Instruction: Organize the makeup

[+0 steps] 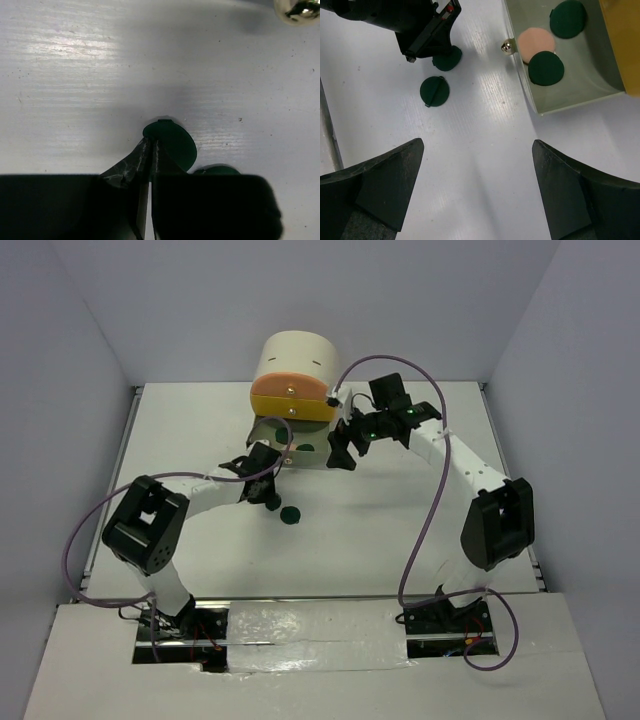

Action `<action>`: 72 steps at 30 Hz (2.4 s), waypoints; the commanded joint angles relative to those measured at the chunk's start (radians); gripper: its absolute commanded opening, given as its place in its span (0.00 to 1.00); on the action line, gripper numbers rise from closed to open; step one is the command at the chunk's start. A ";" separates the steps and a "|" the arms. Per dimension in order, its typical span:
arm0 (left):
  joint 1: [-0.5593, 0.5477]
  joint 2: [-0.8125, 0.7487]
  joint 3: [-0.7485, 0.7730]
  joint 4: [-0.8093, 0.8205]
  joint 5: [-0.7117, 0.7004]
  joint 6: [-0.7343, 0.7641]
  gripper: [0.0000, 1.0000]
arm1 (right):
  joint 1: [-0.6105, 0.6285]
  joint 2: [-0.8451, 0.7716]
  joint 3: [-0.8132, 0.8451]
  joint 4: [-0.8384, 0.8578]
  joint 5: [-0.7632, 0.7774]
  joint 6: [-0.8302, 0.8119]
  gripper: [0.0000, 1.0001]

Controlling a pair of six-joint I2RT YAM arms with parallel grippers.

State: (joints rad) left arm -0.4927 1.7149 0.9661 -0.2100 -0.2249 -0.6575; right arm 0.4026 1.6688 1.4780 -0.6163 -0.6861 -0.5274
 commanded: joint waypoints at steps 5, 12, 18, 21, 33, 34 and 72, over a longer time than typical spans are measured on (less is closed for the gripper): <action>-0.020 -0.016 -0.015 -0.052 -0.021 0.009 0.00 | -0.010 -0.076 -0.037 0.043 -0.010 0.027 0.93; -0.018 -0.202 -0.021 0.029 0.065 0.016 0.00 | -0.011 -0.118 -0.108 0.072 0.006 0.041 0.90; -0.011 -0.299 0.019 0.075 0.114 0.013 0.00 | -0.011 -0.135 -0.162 0.090 0.031 0.053 0.87; 0.008 -0.321 0.036 0.115 0.140 0.010 0.00 | -0.011 -0.144 -0.192 0.105 0.034 0.075 0.85; 0.141 -0.193 0.189 0.280 0.216 -0.025 0.00 | 0.019 -0.173 -0.301 0.148 0.023 0.109 0.79; 0.151 -0.180 0.195 0.291 0.234 -0.031 0.00 | 0.025 -0.173 -0.312 0.151 0.026 0.112 0.79; 0.184 -0.159 0.263 0.155 0.154 -0.011 0.01 | 0.344 0.116 -0.128 0.128 0.278 0.279 0.81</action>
State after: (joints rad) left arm -0.3099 1.6669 1.2644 -0.0521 -0.0257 -0.6998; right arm 0.7040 1.7378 1.2922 -0.4942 -0.4198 -0.2852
